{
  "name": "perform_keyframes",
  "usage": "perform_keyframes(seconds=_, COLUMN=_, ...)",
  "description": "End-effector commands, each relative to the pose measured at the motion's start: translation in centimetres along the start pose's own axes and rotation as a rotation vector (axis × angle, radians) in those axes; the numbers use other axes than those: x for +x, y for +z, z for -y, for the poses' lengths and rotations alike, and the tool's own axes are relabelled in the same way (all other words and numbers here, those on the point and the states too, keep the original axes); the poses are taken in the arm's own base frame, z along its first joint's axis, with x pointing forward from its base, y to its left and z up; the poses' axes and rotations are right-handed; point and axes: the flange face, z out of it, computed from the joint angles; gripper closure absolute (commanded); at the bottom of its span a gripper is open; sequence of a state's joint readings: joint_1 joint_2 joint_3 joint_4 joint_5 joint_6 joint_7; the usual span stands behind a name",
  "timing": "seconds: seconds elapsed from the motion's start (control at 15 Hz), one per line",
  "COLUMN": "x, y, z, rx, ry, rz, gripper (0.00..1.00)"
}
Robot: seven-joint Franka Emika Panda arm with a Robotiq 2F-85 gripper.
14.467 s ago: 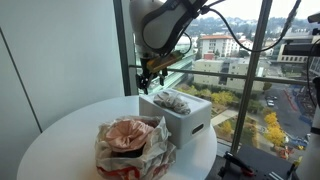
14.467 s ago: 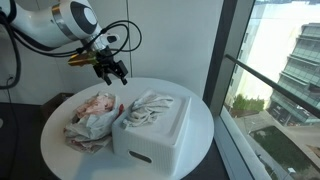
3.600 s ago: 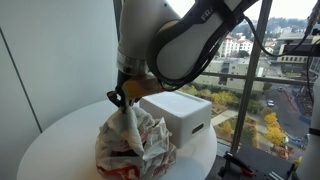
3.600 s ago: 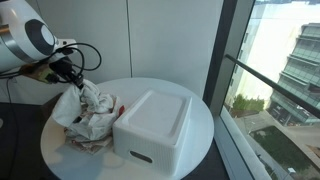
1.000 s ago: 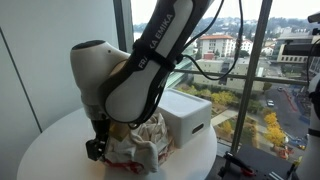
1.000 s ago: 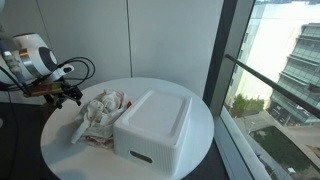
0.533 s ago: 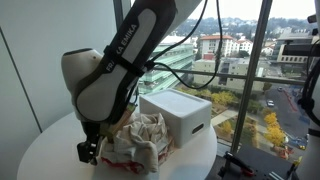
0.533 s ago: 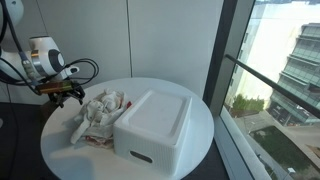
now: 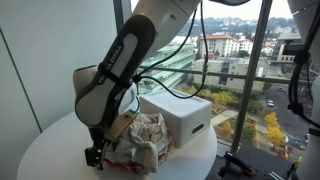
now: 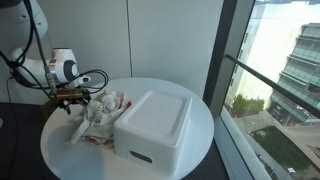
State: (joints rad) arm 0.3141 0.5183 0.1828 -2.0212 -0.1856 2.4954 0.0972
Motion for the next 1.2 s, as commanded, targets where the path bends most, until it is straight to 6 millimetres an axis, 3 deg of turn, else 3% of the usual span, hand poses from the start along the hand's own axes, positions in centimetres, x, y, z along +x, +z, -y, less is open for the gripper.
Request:
perform_keyframes(seconds=0.0, x=1.3, y=1.0, z=-1.0, rx=0.025, ry=0.008, rz=0.018, gripper=0.00)
perform_keyframes(seconds=0.8, x=1.6, y=3.6, z=-4.4, rx=0.000, ry=0.067, rz=0.056, gripper=0.00)
perform_keyframes(seconds=0.87, x=1.7, y=3.8, z=-4.4, rx=0.000, ry=0.063, rz=0.057, gripper=0.17)
perform_keyframes(seconds=1.13, x=1.8, y=3.6, z=-4.2, rx=-0.002, ry=0.062, rz=0.047, gripper=0.49)
